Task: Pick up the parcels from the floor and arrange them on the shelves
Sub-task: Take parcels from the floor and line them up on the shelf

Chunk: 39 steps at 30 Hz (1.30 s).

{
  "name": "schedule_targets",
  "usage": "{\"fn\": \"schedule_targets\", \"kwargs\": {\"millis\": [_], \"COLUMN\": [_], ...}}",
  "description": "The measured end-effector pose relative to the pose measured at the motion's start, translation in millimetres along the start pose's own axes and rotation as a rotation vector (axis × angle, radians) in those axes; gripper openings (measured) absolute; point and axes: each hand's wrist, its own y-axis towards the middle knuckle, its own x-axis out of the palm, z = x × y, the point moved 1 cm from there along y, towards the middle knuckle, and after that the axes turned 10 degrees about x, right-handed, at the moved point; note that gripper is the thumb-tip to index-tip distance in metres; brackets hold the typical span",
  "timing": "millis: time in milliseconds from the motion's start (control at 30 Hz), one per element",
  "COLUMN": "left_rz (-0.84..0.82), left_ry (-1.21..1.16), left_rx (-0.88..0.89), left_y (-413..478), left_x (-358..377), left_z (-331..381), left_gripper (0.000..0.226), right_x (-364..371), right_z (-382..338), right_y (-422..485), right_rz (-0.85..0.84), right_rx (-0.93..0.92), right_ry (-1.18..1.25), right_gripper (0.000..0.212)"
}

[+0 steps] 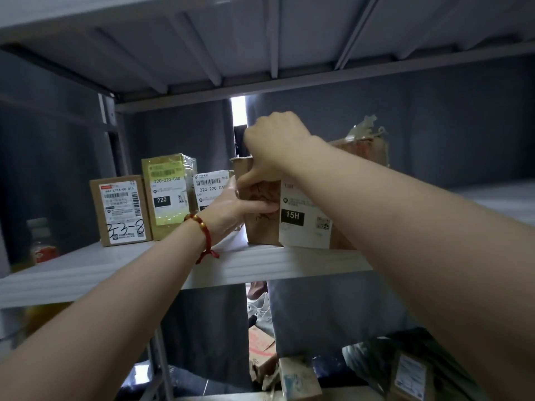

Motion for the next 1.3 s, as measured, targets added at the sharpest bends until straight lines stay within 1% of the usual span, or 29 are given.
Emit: {"fn": "schedule_targets", "kwargs": {"millis": [33, 100, 200, 267, 367, 433, 533, 667, 800, 900, 1000, 1300], "left_rz": [0.039, 0.119, 0.241, 0.29, 0.243, 0.198, 0.19, 0.212, 0.19, 0.155, 0.16, 0.175], "left_ry": [0.017, 0.096, 0.325, 0.52, 0.808, 0.918, 1.037, 1.035, 0.997, 1.014, 1.044, 1.046], "left_rx": [-0.007, -0.01, 0.045, 0.09, 0.127, 0.13, 0.146, 0.123, 0.082, 0.035, 0.0, -0.01], "left_y": [0, 0, 3, 7, 10, 12, 19, 22, 20, 23, 24, 26], "left_x": [2, 5, 4, 1, -3, -4, -7, -16, -25, -25, -27, -29], "left_z": [-1, -1, -6, -13, -22, -28, -35, -43, -52, -56, -59, -60], "left_gripper": [0.089, 0.079, 0.072, 0.067, 0.056, 0.052, 0.05, 0.051, 0.056, 0.056, 0.059, 0.063], "right_x": [8, 24, 48, 63, 82, 93, 107, 117, 127, 134, 138, 146], "right_z": [-1, -3, -3, -2, -1, 1, 0, -7, -11, -16, -21, -21], "right_y": [1, 5, 7, 6, 5, 6, 8, 19, 30, 38, 45, 44], "right_rz": [0.011, 0.024, 0.052, 0.056, 0.067, 0.079, 0.114, 0.127, 0.124, 0.12, 0.11, 0.162], "right_rx": [-0.009, 0.018, 0.079, 0.122, 0.159, 0.167, 0.196, 0.195, 0.203, 0.202, 0.203, 0.179], "right_ry": [-0.017, 0.007, 0.0, 0.018, 0.108, 0.171, 0.22, 0.247, 0.284, 0.287, 0.304, 0.362], "right_gripper": [0.059, 0.059, 0.051, 0.051, 0.052, 0.053, 0.054, 0.053, 0.052, 0.052, 0.051, 0.046]}}
